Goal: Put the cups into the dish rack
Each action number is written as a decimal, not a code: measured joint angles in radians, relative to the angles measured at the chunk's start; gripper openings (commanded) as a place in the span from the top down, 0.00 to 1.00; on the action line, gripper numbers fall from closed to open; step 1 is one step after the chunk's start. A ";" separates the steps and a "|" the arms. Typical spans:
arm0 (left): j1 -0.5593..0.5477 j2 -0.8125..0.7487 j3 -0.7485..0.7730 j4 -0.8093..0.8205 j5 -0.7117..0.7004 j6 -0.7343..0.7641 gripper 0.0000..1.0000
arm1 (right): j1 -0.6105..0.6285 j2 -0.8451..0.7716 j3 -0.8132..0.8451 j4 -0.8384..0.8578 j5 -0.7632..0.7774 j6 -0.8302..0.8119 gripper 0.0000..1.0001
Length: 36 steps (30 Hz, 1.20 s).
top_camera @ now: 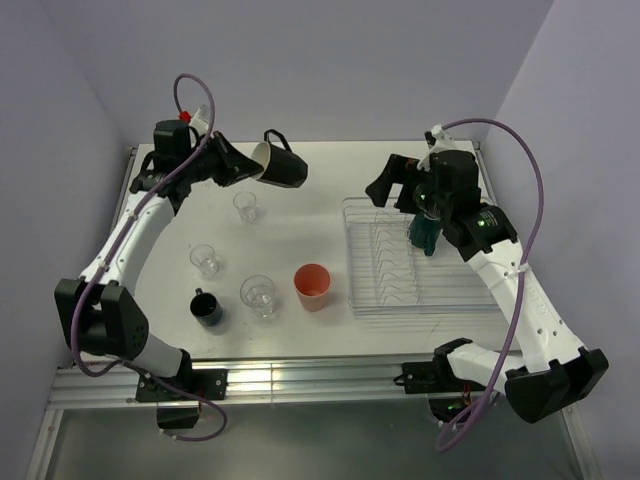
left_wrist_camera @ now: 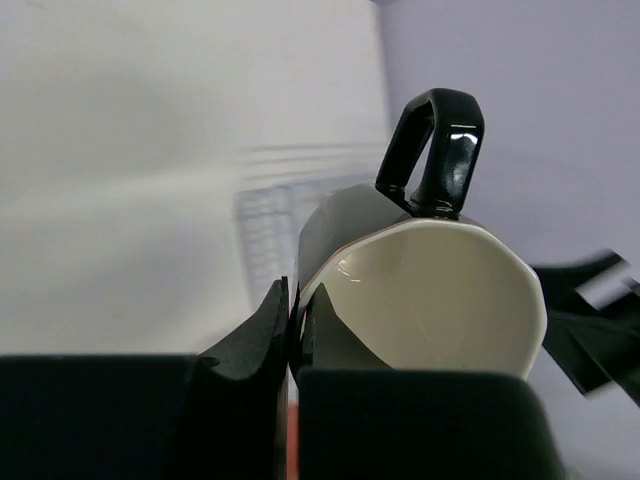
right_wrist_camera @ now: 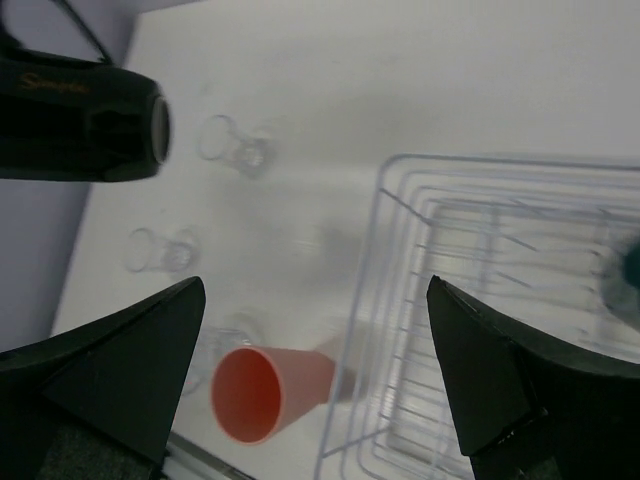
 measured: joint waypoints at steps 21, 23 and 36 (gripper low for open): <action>0.056 -0.068 -0.422 1.264 0.557 -0.810 1.00 | 0.089 -0.008 -0.176 0.755 -0.542 0.282 0.00; 0.056 -0.068 -0.426 1.298 0.566 -0.831 1.00 | 0.100 0.006 -0.184 0.800 -0.546 0.296 0.00; 0.056 -0.068 -0.432 1.316 0.585 -0.847 1.00 | 0.182 0.102 -0.231 1.056 -0.543 0.368 0.00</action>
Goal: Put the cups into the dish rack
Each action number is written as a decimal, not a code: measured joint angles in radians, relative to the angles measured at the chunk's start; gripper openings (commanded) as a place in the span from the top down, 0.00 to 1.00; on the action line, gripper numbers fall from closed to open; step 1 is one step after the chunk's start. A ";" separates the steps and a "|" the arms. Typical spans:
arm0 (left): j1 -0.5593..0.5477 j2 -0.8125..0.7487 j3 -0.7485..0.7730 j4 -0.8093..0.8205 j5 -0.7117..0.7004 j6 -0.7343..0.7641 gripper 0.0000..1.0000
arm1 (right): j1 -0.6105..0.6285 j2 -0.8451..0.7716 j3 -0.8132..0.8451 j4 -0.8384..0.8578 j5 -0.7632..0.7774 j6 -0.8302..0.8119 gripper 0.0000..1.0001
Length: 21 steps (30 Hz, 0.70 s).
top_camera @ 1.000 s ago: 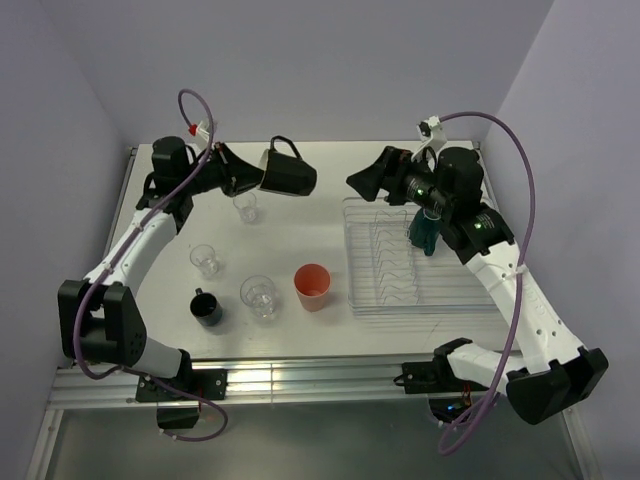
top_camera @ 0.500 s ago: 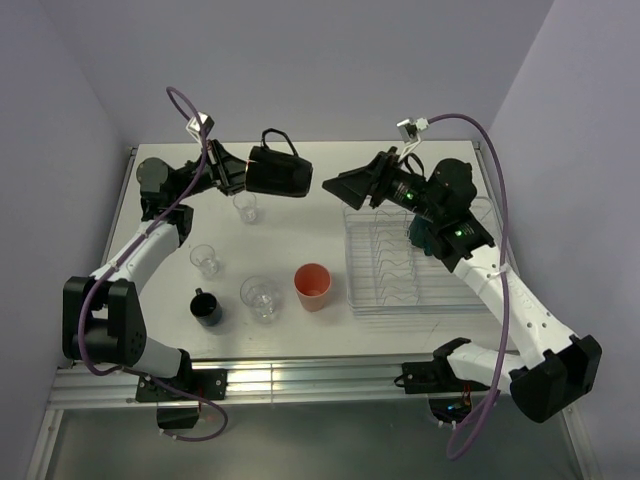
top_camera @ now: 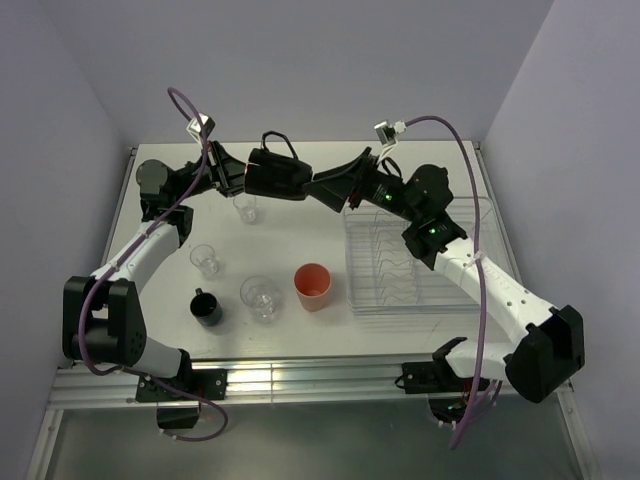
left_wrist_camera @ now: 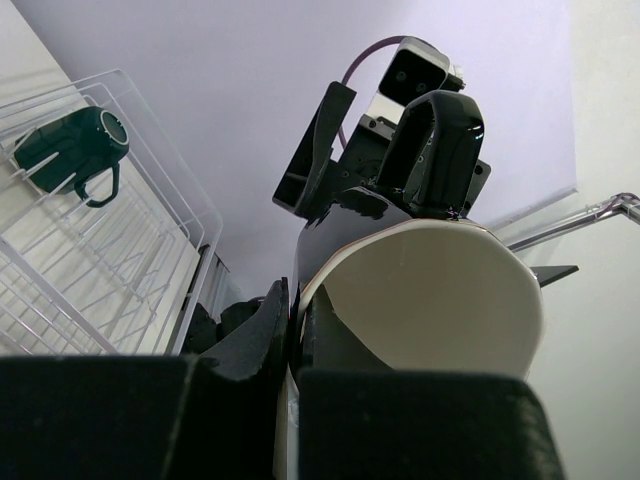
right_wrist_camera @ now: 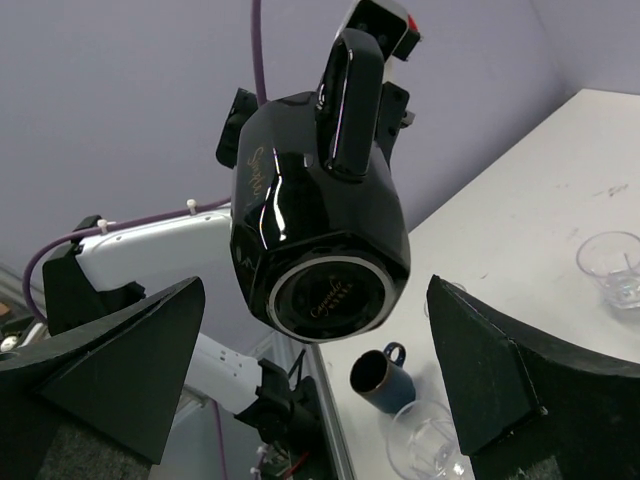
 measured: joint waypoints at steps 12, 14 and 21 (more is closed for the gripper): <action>-0.005 0.000 0.000 0.001 0.000 -0.007 1.00 | 0.082 0.091 0.023 0.060 0.035 -0.012 0.00; -0.009 0.000 0.000 0.002 0.000 -0.007 1.00 | 0.090 0.105 0.029 0.066 0.040 -0.012 0.00; -0.018 0.000 -0.011 0.001 0.000 -0.008 1.00 | 0.108 0.119 0.036 0.097 0.055 -0.011 0.00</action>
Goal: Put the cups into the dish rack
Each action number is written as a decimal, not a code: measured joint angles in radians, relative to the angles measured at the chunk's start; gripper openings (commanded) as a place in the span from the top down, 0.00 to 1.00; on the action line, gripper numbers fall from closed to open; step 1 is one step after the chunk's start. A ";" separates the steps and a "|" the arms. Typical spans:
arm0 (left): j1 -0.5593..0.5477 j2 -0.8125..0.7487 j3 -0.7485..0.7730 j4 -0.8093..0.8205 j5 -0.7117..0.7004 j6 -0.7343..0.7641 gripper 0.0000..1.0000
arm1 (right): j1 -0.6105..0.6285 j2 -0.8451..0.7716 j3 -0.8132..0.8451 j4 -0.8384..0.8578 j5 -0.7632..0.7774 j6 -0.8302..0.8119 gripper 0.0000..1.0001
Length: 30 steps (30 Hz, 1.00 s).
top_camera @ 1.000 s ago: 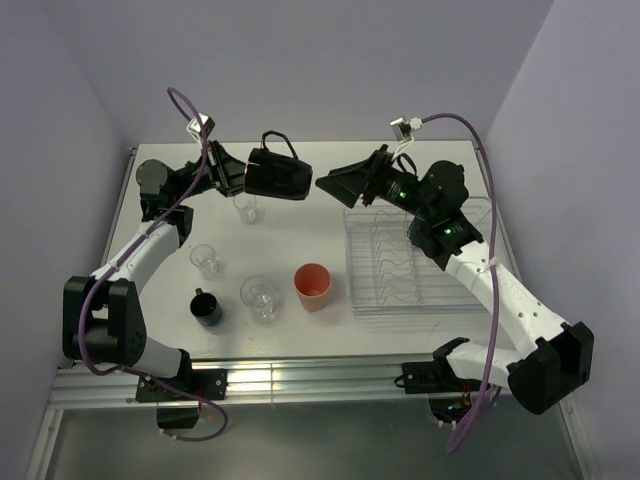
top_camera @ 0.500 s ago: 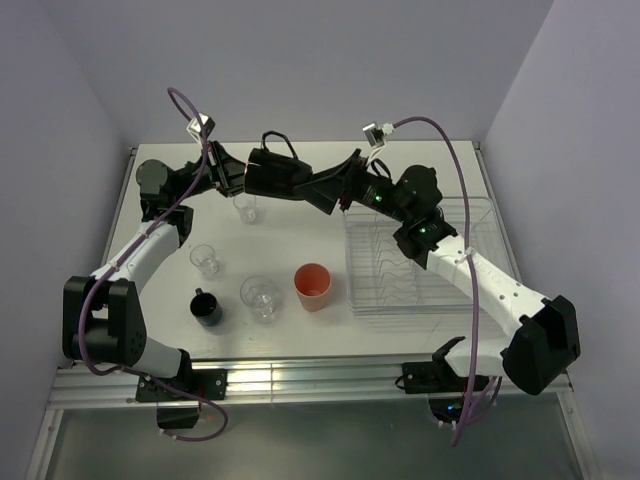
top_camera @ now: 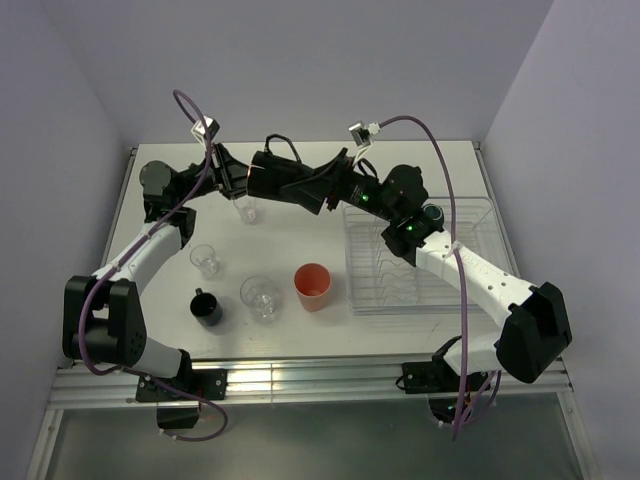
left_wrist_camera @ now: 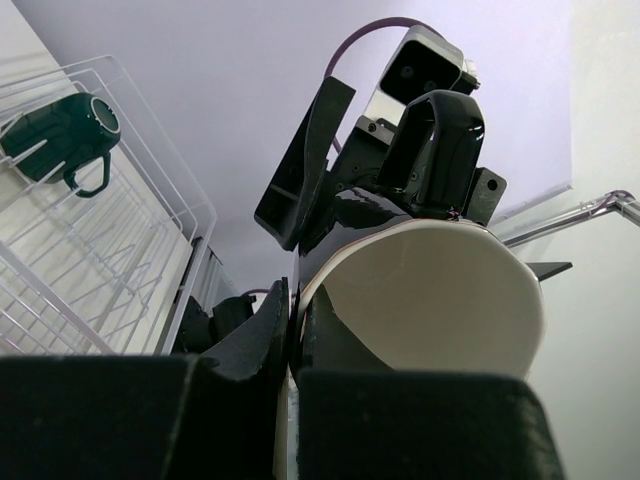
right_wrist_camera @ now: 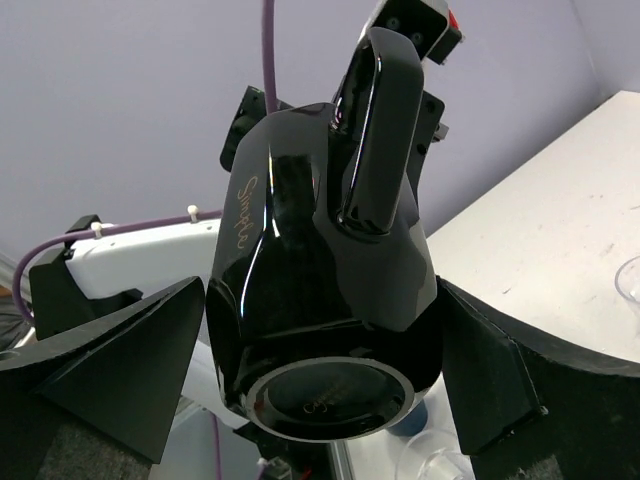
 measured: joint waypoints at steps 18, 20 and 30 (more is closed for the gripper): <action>-0.011 0.006 -0.012 0.002 -0.011 -0.010 0.71 | 0.007 0.016 0.024 -0.026 0.028 -0.003 1.00; -0.017 0.006 -0.012 -0.009 -0.019 -0.001 0.64 | 0.011 0.005 0.026 -0.061 0.043 -0.013 1.00; -0.032 -0.013 -0.012 -0.087 -0.060 0.077 0.39 | 0.005 -0.135 0.026 -0.323 0.119 -0.075 1.00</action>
